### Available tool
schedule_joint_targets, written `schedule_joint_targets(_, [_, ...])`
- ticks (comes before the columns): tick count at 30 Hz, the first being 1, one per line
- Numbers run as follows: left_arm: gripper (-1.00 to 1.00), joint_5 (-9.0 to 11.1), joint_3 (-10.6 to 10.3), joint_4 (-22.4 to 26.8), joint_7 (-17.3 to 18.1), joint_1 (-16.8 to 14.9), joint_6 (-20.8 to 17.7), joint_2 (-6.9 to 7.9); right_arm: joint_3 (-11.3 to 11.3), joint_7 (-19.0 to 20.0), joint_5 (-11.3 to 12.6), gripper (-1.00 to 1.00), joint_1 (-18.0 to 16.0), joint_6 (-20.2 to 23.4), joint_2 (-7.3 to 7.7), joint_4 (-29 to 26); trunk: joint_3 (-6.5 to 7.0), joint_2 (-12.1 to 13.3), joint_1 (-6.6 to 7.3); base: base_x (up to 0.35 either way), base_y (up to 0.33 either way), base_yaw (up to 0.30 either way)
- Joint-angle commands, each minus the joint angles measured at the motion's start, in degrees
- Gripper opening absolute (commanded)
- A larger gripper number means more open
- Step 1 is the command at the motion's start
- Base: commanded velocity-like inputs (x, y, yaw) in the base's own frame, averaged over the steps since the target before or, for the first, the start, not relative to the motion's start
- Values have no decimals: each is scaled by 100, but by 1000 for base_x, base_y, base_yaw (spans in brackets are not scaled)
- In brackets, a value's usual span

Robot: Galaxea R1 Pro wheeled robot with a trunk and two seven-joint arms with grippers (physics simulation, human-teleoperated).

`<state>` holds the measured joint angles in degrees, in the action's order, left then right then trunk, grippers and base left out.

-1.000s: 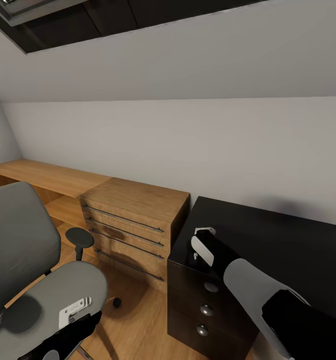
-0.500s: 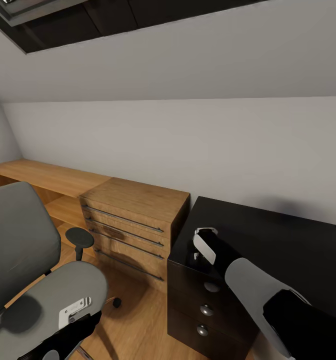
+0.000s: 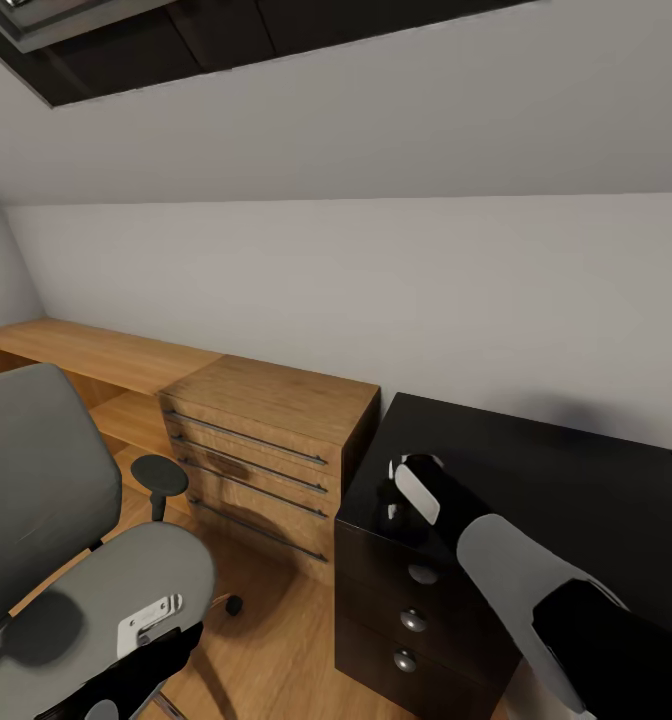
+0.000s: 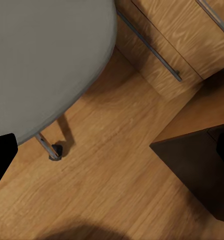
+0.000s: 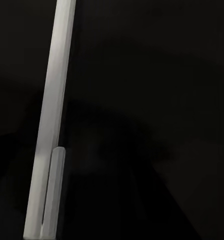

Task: In the bedroom, organize the workspace by keeping the computer under the desk, ensuring the monitor is on the desk, placing the keyboard on the desk next to the monitor, placing the mouse on the desk next to the keyboard, moving the folder from the swivel chair onto the desk next to the mouse, stacking the notebook on top of the folder with the pen on top of the notebook, and positioning the swivel chair next to the desk.

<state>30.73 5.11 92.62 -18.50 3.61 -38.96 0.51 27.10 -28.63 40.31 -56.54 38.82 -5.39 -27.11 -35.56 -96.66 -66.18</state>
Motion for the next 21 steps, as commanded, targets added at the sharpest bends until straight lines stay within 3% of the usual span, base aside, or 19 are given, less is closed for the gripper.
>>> schedule_joint_targets(1, [100, 60, -1, 10, -48, 0, -15, 2, 33, -46, 72, -100, -1, 70, 6, -2, -6, -2, 0, 0, 0, 0])
schedule_joint_targets(13, [100, 56, -1, 10, -48, 0, -15, 2, -19, -40, 107, -100, -2, 180, 11, -31, -6, -2, 0, 0, 0, 0])
schedule_joint_targets(21, [100, 56, -1, 10, -48, 0, -15, 2, -28, -43, 293, -100, 0, 266, 5, -32, -6, -2, 0, 0, 0, 0])
